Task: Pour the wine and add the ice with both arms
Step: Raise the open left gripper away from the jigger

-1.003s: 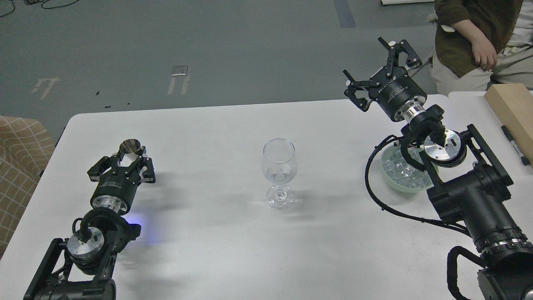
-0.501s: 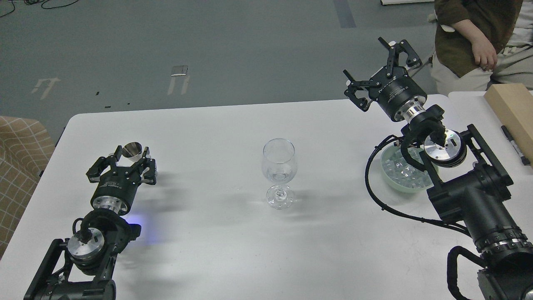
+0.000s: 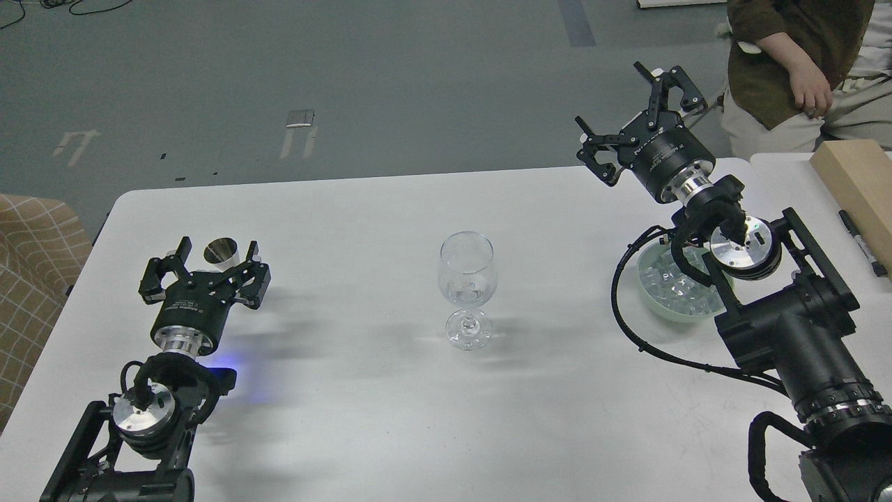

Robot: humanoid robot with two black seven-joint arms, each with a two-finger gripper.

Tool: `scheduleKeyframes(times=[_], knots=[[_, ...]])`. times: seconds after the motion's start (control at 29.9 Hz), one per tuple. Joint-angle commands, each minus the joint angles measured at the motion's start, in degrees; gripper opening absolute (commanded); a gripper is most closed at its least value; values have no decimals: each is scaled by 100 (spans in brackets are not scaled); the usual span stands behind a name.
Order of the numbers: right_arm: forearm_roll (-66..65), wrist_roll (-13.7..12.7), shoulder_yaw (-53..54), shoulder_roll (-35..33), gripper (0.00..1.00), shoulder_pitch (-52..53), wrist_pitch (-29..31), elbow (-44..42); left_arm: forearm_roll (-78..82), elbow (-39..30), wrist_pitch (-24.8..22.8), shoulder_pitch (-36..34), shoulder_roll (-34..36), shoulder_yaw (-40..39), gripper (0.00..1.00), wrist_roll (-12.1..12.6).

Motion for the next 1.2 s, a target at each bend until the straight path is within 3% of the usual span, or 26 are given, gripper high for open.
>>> scheduleKeyframes(times=[0.0, 0.3, 0.53, 0.84, 1.17], knots=[[3, 3, 2, 0, 100, 9, 0, 0, 2, -87, -164, 48, 28, 0, 98, 7], [3, 3, 10, 0, 100, 9, 0, 0, 11, -166, -586, 83, 239, -9, 98, 25], [-6, 3, 10, 0, 100, 35, 0, 0, 11, -395, -630, -40, 941, 0, 98, 25], [3, -6, 10, 0, 100, 70, -70, 9, 457, -421, -647, -1101, 2119, 323, 98, -1], [3, -6, 2, 0, 100, 88, -79, 18, 2092, -325, -568, -2263, 2542, 1151, 98, -19]])
